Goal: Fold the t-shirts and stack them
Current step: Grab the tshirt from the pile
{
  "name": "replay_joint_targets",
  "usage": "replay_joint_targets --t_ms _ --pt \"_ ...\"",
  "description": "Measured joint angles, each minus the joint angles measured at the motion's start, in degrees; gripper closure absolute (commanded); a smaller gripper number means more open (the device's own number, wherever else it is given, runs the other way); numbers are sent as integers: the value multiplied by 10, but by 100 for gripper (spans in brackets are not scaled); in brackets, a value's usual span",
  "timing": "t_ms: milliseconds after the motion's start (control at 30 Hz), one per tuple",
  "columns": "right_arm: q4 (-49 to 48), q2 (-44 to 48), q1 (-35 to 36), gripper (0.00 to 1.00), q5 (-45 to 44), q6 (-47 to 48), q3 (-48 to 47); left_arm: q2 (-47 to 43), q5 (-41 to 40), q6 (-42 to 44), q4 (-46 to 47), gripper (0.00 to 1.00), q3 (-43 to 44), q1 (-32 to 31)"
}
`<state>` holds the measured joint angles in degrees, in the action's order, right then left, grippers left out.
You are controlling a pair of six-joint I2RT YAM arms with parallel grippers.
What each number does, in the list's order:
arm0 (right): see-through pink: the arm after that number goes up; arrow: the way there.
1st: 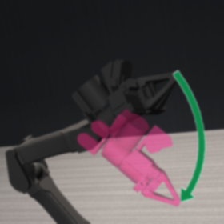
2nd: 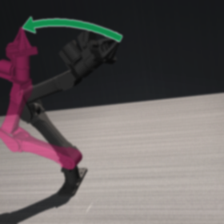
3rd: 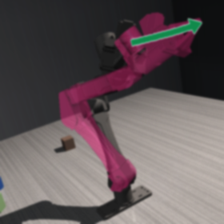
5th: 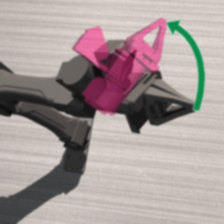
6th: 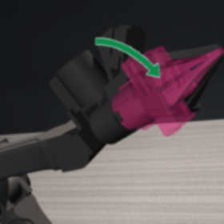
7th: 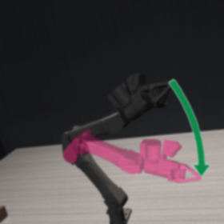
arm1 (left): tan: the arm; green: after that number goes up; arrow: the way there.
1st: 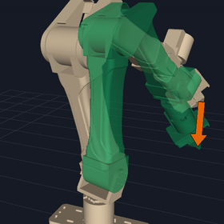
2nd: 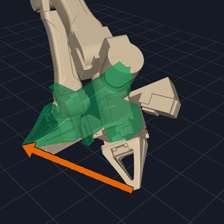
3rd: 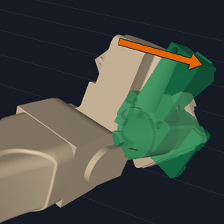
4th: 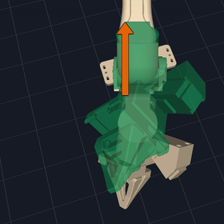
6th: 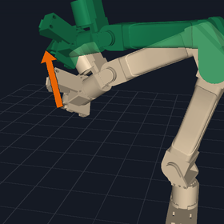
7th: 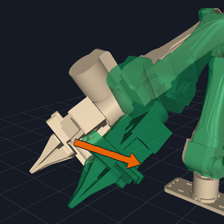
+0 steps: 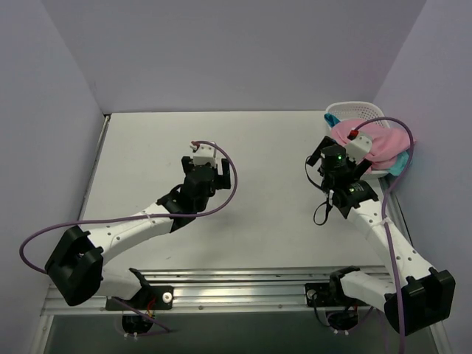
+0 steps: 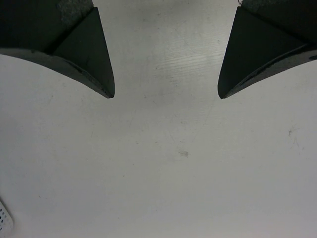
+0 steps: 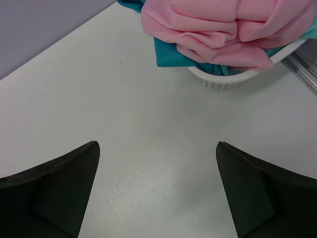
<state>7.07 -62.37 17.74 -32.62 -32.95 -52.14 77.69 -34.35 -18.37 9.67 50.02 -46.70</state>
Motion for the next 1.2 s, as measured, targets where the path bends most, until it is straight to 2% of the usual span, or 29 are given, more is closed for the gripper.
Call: replay_joint_targets --t_ms 533,600,700,867,967,1200 --pt "-2 34 2 0 -36 11 11 -9 -3 -10 5 6 -12 8" --pt "1 40 -15 0 -30 14 3 -4 0 -16 3 6 -12 10" --pt "-4 27 -92 0 10 11 -34 -1 2 -26 2 6 -12 14" --pt "-24 -66 -200 0 33 0 -128 -3 9 -45 -9 6 -12 23" --pt "-52 -141 -252 0 62 -7 -150 -19 16 -53 -13 6 -17 26" --pt "-77 -250 -279 0 86 -16 -151 -64 21 -60 -14 6 -29 33"
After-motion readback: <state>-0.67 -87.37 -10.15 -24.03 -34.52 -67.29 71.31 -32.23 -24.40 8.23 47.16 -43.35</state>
